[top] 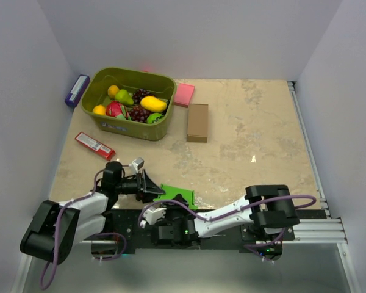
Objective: Fold the paper box
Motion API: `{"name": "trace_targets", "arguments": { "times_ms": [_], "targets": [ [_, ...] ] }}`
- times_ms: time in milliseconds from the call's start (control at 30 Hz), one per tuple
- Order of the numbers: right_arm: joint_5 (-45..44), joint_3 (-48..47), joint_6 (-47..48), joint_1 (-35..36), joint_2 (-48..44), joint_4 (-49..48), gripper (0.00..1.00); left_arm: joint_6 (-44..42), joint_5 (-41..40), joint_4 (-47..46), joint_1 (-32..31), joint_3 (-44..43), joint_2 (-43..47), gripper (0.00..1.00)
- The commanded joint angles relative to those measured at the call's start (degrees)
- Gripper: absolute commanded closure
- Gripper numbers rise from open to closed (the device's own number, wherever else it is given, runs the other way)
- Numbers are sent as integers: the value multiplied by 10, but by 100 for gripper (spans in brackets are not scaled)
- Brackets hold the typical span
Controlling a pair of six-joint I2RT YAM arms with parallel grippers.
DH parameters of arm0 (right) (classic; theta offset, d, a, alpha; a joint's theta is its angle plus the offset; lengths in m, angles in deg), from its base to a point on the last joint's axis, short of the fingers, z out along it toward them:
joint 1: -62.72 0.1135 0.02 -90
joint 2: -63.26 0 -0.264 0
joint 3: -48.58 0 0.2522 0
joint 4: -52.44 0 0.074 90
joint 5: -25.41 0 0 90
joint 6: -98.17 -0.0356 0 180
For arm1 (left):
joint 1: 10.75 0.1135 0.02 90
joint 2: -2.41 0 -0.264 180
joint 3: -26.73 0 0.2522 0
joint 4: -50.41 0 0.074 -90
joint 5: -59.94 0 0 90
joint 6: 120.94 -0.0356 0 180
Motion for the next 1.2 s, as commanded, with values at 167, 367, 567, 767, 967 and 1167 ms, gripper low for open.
{"name": "trace_targets", "arguments": {
  "times_ms": [167, 367, 567, 767, 967, 1167],
  "targets": [
    [267, -32, -28, -121, -115, 44, 87, -229, 18, 127, 82, -133, 32, 15],
    [432, -46, -12, -235, -163, 100, 90, -334, -25, 182, 157, -171, 49, 8],
    [568, -39, 2, -301, -175, 99, 94, -497, -151, 264, 157, -251, 133, 15],
    [683, -28, 4, -367, -195, 72, 95, -576, -140, 267, 84, -264, 197, 22],
    [794, -35, 3, -412, -216, 74, 94, -587, -128, 250, 51, -254, 263, 24],
    [869, -42, 8, -419, -230, 86, 94, -603, -109, 235, 34, -253, 277, 25]
  ]
}}
